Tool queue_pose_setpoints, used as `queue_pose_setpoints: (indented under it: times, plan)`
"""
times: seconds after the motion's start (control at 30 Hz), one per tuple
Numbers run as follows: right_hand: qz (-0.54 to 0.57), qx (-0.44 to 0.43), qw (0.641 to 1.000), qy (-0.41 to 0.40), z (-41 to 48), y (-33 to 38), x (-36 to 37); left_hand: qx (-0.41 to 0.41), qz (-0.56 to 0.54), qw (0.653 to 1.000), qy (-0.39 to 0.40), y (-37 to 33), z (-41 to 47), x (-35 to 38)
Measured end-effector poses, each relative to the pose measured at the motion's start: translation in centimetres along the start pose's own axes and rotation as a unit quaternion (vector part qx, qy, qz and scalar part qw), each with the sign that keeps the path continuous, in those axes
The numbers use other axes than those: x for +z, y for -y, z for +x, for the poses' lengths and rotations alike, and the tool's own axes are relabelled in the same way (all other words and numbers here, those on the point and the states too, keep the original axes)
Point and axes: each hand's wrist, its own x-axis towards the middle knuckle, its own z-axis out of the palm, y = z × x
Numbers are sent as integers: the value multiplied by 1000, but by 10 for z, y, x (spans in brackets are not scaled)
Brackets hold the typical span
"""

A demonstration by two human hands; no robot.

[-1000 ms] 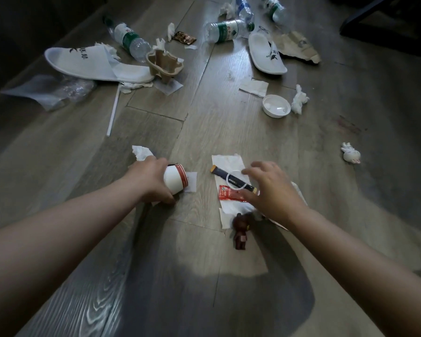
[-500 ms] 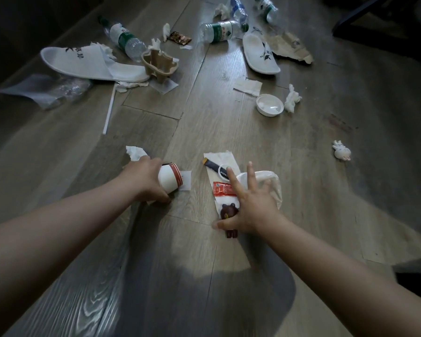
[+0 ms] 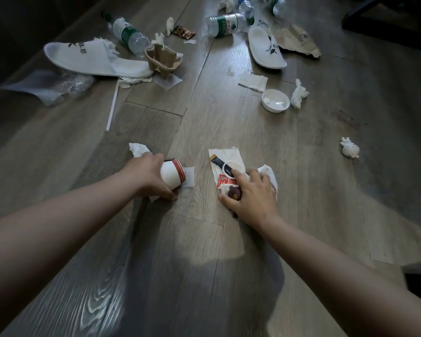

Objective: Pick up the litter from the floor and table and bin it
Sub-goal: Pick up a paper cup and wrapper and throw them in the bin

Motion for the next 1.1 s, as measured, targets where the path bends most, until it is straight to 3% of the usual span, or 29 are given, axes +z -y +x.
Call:
queue_pose_setpoints:
  times: [0.4,0.67,0.93,1.1]
  plan:
    - [79,8,994,-81,4,9,5,-2,-9,1000,-1,0,1,0]
    - [100,-2,994,-46,11,6,-10,-2,-18,1000,-1,1,0,-2]
    - [240,31,968,-71,-21,-7,-40,-8,-188,982,24,6,-23,-17]
    - [359,147,921,-45,-67,5,-73,-46,-254,966,28,-4,-73,-29]
